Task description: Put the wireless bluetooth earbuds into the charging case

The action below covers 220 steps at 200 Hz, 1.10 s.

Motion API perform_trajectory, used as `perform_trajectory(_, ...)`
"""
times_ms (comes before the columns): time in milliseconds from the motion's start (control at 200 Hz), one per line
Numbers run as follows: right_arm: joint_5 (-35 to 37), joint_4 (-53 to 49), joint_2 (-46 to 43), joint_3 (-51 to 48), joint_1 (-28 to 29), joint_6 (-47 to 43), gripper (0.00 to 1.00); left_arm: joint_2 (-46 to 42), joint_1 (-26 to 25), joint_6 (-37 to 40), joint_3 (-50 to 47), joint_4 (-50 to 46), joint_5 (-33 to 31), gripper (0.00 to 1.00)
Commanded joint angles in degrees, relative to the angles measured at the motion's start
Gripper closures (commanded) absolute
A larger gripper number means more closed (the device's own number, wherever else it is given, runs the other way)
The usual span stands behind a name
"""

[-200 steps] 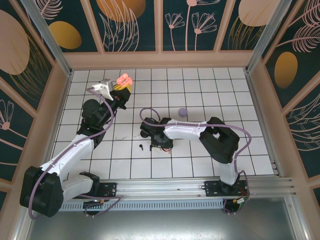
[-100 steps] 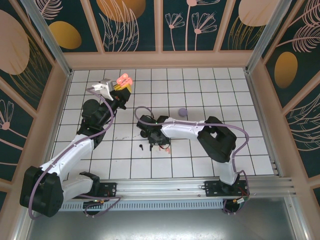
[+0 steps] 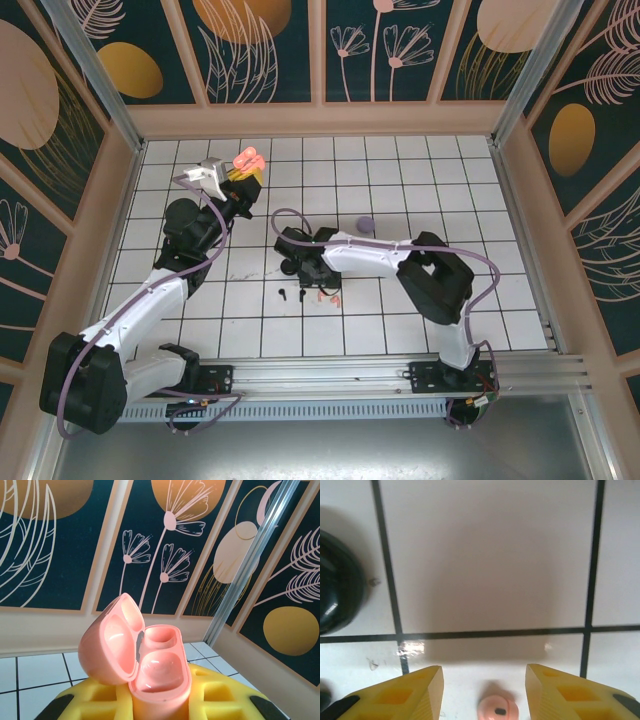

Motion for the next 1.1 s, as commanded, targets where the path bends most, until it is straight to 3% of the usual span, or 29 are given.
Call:
perform_trajectory(0, -2.6, -0.7, -2.8, -2.3, -0.2, 5.0, 0.53, -0.8, -0.1, -0.5, -0.1, 3.1, 0.1, 1.0)
perform_trajectory(1096, -6.3, -0.4, 1.8, -3.0, 0.0, 5.2, 0.63, -1.2, -0.1, 0.2, -0.7, 3.6, -0.5, 1.0)
